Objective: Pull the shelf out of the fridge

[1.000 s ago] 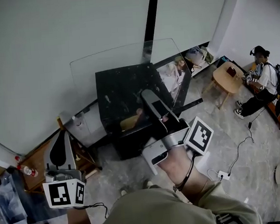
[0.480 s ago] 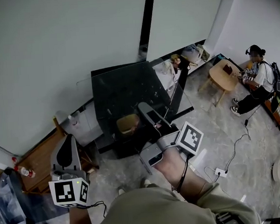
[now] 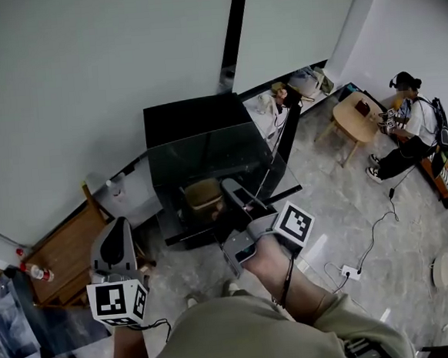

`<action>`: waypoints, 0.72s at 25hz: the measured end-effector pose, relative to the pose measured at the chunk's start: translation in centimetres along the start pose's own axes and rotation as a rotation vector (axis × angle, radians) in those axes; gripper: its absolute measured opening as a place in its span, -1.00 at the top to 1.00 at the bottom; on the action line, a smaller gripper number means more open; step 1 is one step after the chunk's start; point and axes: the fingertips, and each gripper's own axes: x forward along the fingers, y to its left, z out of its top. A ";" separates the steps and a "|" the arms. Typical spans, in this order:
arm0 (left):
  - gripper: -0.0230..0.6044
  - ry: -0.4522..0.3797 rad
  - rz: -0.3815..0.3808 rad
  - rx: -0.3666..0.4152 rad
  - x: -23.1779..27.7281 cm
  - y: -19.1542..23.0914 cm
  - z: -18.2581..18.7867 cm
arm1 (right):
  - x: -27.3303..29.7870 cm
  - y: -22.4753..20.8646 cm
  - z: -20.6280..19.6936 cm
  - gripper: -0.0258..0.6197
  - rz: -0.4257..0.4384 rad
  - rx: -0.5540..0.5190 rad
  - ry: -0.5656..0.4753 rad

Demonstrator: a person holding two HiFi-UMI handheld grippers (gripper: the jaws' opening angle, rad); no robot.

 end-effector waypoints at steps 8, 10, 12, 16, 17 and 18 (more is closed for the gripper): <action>0.90 0.007 -0.006 -0.001 0.2 0.1 0.1 | -0.1 -0.6 0.1 0.91 -0.016 0.009 -0.004; 0.90 0.008 -0.005 -0.001 0.1 0.2 0.0 | -0.1 -0.8 0.0 0.91 -0.029 0.012 -0.010; 0.90 0.005 -0.010 -0.007 0.1 0.1 -0.1 | -0.2 -0.9 0.2 0.91 -0.036 0.019 -0.017; 0.90 0.008 -0.017 -0.020 0.2 0.3 -0.2 | -0.2 -1.0 0.2 0.91 -0.037 0.039 -0.024; 0.90 0.009 -0.018 -0.021 0.3 0.4 -0.2 | -0.2 -1.0 0.2 0.91 -0.040 0.040 -0.025; 0.90 0.010 -0.020 -0.022 0.4 0.4 -0.1 | -0.2 -1.0 0.2 0.91 -0.045 0.041 -0.027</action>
